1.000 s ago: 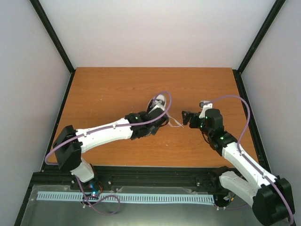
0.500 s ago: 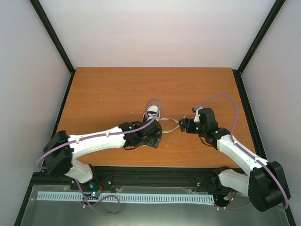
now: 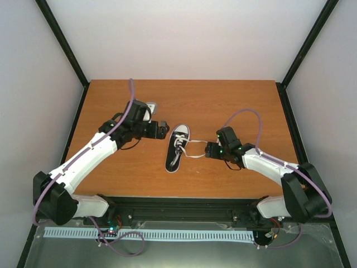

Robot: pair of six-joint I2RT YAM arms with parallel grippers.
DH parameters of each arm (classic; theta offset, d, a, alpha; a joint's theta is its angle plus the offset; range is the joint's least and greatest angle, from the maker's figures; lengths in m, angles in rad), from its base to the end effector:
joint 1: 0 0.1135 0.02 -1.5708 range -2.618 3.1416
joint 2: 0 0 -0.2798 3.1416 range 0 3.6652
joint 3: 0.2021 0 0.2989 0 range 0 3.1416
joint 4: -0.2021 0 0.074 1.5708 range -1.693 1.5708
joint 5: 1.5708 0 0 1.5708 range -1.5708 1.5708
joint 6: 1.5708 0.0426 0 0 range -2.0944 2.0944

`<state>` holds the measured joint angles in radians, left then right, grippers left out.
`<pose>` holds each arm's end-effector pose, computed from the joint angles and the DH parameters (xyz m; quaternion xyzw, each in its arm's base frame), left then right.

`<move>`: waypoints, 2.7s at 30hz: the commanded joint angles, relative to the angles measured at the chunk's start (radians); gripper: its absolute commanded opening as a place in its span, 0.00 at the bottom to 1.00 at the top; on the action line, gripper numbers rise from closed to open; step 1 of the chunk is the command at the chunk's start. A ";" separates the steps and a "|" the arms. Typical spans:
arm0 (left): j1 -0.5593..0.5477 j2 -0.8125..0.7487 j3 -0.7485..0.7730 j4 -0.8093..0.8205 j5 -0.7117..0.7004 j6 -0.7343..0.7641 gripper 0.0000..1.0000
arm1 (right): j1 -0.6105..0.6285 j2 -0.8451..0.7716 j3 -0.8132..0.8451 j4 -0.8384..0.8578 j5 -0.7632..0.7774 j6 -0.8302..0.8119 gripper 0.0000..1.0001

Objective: Tie the shoes

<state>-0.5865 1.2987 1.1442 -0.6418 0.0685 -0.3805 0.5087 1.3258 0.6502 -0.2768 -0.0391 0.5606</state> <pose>0.2689 -0.1822 0.3140 0.1080 0.9192 -0.2035 0.3194 0.2487 0.1406 0.1537 0.0188 0.9522 0.1710 0.2523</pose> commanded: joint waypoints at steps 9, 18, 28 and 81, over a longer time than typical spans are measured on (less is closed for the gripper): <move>0.059 -0.116 0.082 -0.170 0.212 0.150 1.00 | 0.031 0.182 0.194 -0.083 0.155 -0.189 0.72; 0.059 -0.287 -0.178 0.025 0.130 -0.022 1.00 | 0.031 0.336 0.316 -0.131 0.141 -0.312 0.66; 0.059 -0.379 -0.385 0.146 0.058 -0.117 1.00 | 0.031 0.470 0.360 -0.140 0.103 -0.361 0.59; -0.064 0.380 -0.179 0.873 0.394 0.279 0.08 | 0.017 -0.213 0.324 -0.099 -0.225 -0.342 0.03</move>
<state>-0.6434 1.6787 0.9253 0.2115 0.4564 -0.0975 0.5240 1.1343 0.9615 -0.3725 -0.2859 0.2073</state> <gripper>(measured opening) 0.143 0.029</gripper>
